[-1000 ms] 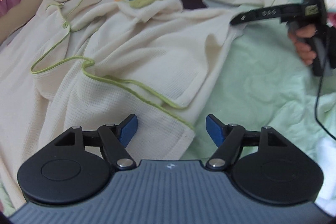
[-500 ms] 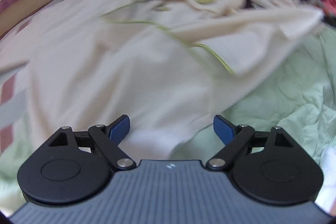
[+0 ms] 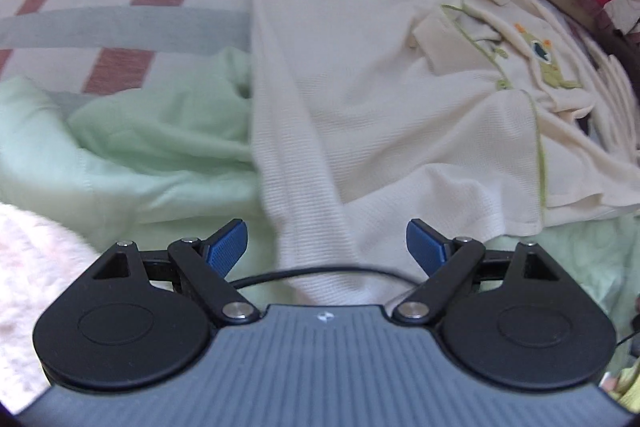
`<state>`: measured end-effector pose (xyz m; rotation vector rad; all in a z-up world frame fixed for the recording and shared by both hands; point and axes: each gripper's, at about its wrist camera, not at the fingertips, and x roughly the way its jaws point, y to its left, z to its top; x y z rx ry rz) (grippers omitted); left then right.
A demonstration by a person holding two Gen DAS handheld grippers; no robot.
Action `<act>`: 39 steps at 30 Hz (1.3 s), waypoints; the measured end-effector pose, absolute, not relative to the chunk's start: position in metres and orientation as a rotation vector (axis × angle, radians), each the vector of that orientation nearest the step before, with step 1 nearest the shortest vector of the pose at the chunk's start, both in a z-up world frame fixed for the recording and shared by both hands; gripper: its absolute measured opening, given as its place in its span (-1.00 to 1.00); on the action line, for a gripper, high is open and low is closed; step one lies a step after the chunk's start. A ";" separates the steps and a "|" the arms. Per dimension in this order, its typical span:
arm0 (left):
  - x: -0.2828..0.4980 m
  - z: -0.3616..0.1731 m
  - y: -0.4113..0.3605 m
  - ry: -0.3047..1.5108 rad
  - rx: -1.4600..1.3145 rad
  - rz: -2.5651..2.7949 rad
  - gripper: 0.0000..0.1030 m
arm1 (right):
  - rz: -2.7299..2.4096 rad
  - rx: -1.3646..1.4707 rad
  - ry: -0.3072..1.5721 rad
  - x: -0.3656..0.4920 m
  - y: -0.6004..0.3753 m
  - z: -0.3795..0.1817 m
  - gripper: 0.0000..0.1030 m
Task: Fold clothes
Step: 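Grasp the shirt hem with the right gripper while the left gripper grasps the shirt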
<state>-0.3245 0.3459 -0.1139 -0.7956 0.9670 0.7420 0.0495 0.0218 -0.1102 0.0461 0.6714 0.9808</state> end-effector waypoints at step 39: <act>-0.372 -0.019 0.368 0.865 -0.649 0.591 -0.88 | 1.246 0.058 0.593 -0.019 -0.045 0.050 -0.94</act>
